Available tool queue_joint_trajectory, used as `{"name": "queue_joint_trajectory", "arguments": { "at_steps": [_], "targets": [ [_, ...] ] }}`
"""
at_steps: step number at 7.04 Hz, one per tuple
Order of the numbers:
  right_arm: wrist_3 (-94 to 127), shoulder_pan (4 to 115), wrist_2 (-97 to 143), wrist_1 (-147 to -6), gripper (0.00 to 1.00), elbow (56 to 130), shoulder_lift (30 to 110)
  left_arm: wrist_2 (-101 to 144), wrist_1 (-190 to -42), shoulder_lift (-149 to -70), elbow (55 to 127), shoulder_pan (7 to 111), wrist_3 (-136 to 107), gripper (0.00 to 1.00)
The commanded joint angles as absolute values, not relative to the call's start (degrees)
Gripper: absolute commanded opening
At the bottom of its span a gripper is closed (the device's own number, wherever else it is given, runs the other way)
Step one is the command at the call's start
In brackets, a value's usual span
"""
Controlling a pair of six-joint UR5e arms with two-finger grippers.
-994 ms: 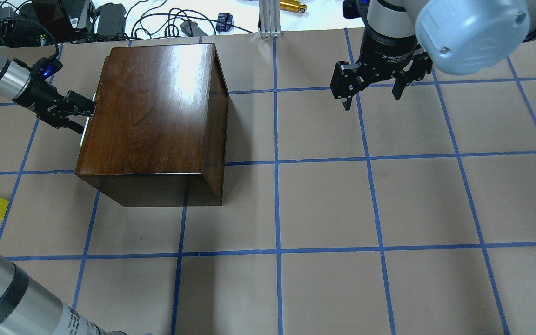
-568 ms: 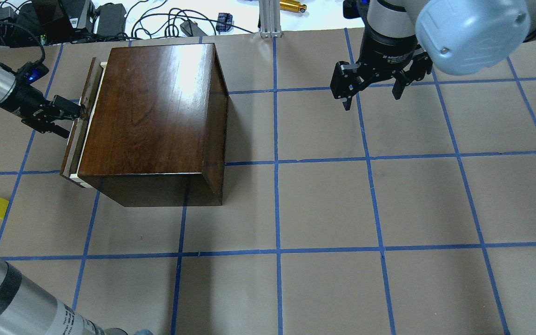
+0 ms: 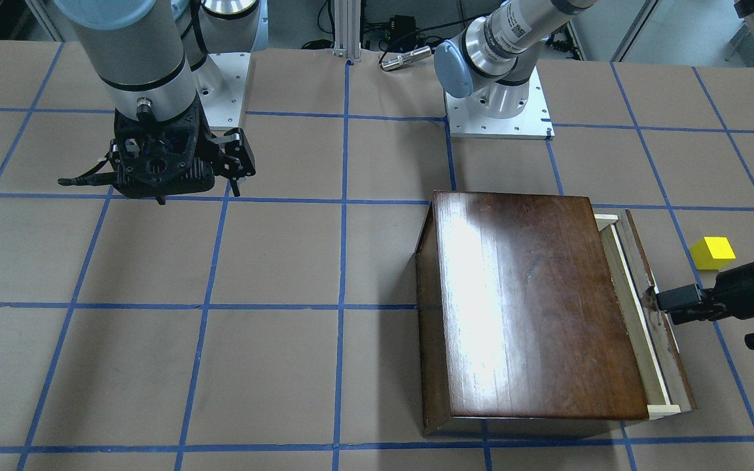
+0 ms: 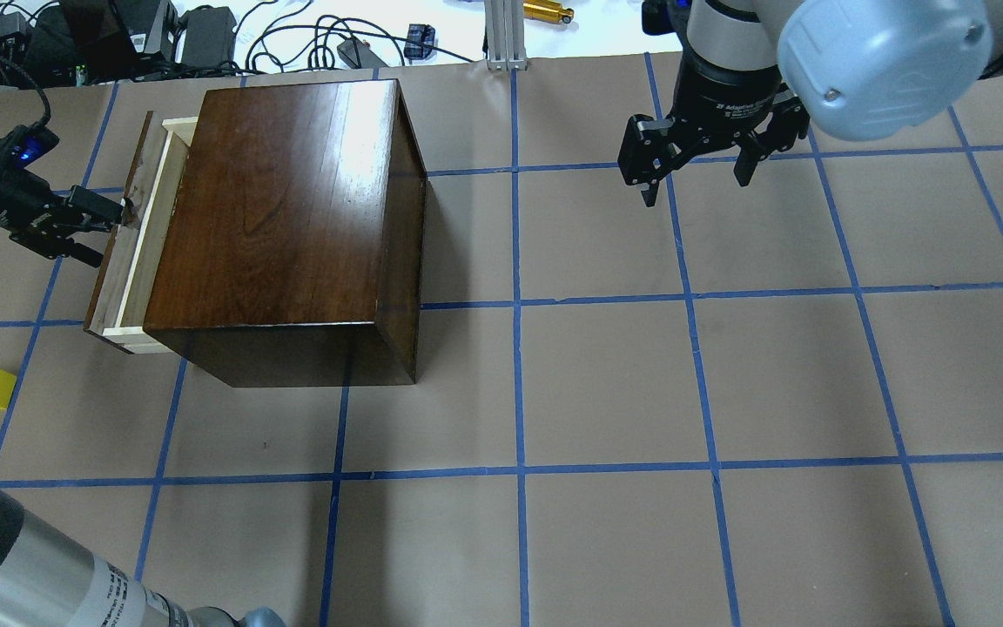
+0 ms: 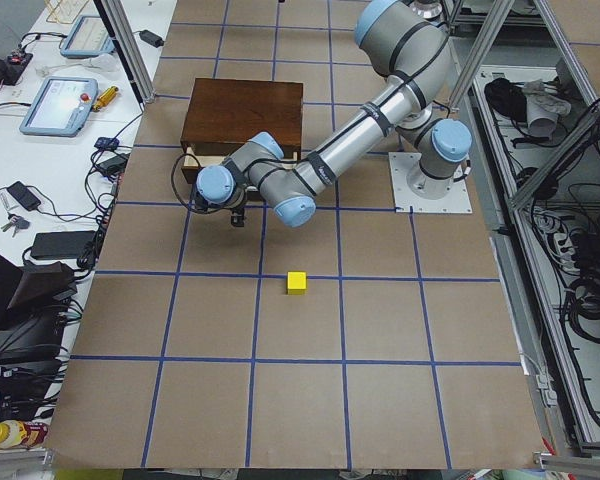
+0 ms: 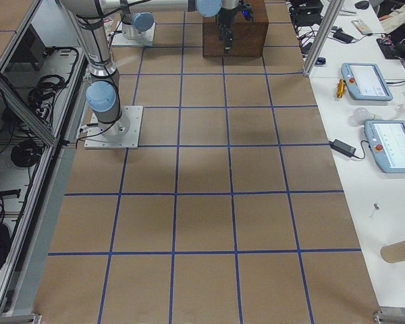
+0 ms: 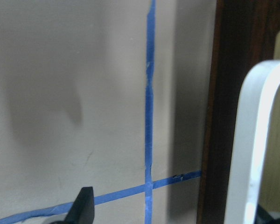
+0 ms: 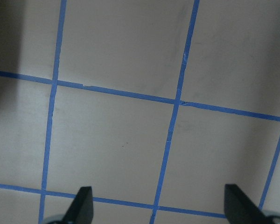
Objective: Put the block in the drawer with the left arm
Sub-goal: 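Pull the drawer handle outward with the left gripper to open the drawer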
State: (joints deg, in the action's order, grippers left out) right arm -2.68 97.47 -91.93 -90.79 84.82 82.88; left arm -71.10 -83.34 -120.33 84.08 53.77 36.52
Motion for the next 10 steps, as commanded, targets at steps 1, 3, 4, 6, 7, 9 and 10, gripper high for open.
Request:
{"name": "queue_joint_trajectory", "arguments": {
  "at_steps": [1,3,4,6,7,9,10],
  "targets": [
    [-2.72,97.47,-91.93,-90.79,1.0,84.81,82.88,-71.19,-83.23,-120.24,84.02,52.21,36.56,1.0],
    [-2.64,97.47,-91.93,-90.79,1.0,84.81,82.88,-71.98,-83.23,-120.23,83.85,51.16,38.05,1.0],
    [-2.72,97.47,-91.93,-90.79,1.0,84.81,82.88,-71.98,-83.23,-120.23,83.5,51.07,38.06,1.0],
    [-2.72,97.47,-91.93,-90.79,1.0,84.81,82.88,-71.98,-83.23,-120.06,83.58,49.49,38.14,1.0],
    [-2.64,97.47,-91.93,-90.79,1.0,84.81,82.88,-71.98,-83.23,-119.97,83.58,49.22,38.06,1.0],
    [-2.72,97.47,-91.93,-90.79,1.0,84.81,82.88,-71.98,-83.23,-119.62,83.58,48.78,38.06,1.0],
    [-2.72,97.47,-91.93,-90.79,1.0,84.81,82.88,-71.98,-83.23,-118.92,83.58,48.78,38.06,1.0]
  ]
}}
